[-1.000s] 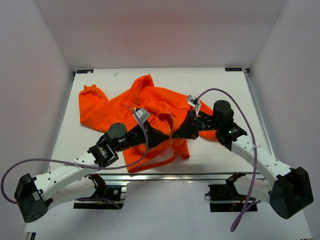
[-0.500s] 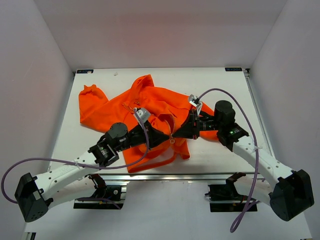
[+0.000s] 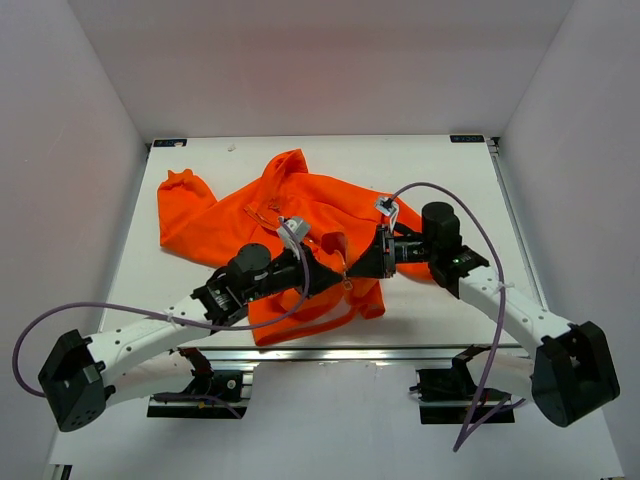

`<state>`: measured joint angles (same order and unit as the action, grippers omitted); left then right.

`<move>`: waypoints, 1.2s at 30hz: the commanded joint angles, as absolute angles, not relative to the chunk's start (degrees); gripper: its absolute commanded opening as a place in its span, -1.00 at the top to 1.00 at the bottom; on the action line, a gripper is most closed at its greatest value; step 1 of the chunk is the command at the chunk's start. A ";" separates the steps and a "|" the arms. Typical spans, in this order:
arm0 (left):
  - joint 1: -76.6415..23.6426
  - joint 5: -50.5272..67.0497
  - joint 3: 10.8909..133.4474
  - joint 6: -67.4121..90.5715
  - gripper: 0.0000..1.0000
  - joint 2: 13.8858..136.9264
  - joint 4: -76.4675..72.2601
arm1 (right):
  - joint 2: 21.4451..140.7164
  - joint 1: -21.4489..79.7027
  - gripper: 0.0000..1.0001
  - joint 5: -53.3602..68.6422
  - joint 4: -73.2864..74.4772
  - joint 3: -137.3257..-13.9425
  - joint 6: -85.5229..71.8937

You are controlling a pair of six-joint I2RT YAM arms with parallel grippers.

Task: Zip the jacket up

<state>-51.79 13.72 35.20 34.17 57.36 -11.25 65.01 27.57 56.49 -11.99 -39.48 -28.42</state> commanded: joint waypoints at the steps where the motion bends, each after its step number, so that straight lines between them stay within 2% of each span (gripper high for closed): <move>1: -52.91 19.51 34.01 37.61 1.00 59.85 -11.25 | 67.75 27.07 0.57 51.16 -12.75 -40.08 -29.88; 4: -52.91 18.81 33.93 39.11 1.00 60.29 -11.16 | 69.25 27.07 0.24 48.78 -8.01 -40.34 -29.00; 6: -52.91 16.88 33.40 40.51 1.00 59.94 -11.25 | 69.26 26.98 0.11 48.69 -6.77 -39.56 -28.83; 7: -52.91 16.27 33.05 40.87 1.00 59.59 -11.42 | 68.91 27.07 -0.12 48.69 -6.33 -39.38 -28.74; 9: -52.91 14.95 32.52 41.75 1.00 59.50 -11.51 | 68.38 26.98 -0.18 47.47 -4.15 -39.20 -27.87; 10: -53.00 14.85 32.35 42.01 1.00 59.50 -11.77 | 67.60 27.07 -0.34 47.03 -3.43 -39.29 -27.69; 12: -52.91 14.41 32.17 42.97 1.00 59.85 -11.69 | 66.89 27.07 -0.37 45.18 -1.68 -39.72 -27.16; 13: -52.82 14.24 32.08 43.24 1.00 60.11 -11.43 | 66.10 27.07 -0.50 43.70 -0.10 -40.60 -26.38; 16: -52.82 12.66 31.64 44.73 1.00 60.64 -11.60 | 64.08 26.98 -0.53 39.75 5.69 -41.92 -24.79; 17: -52.82 11.79 31.29 45.78 1.00 60.30 -11.78 | 63.46 27.07 -0.73 38.77 6.58 -42.53 -24.26; 18: -52.82 10.56 30.94 46.14 1.00 60.21 -12.30 | 62.94 27.07 -0.79 38.15 7.46 -42.80 -23.74; 27: -52.73 9.76 30.67 48.16 1.00 61.52 -16.79 | 55.11 27.07 -0.79 30.23 20.64 -48.77 -18.99; 31: -52.65 9.58 30.85 48.25 1.00 61.44 -17.31 | 51.51 26.98 -0.79 35.13 27.41 -48.96 -17.76; 36: -52.65 9.49 31.81 48.16 1.00 61.35 -16.62 | 45.02 27.16 -0.79 45.08 30.05 -41.59 -17.05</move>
<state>-52.62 10.26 30.26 47.94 61.76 -15.40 47.99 27.11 38.44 24.77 -44.60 -18.76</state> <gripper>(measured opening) 0.143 0.896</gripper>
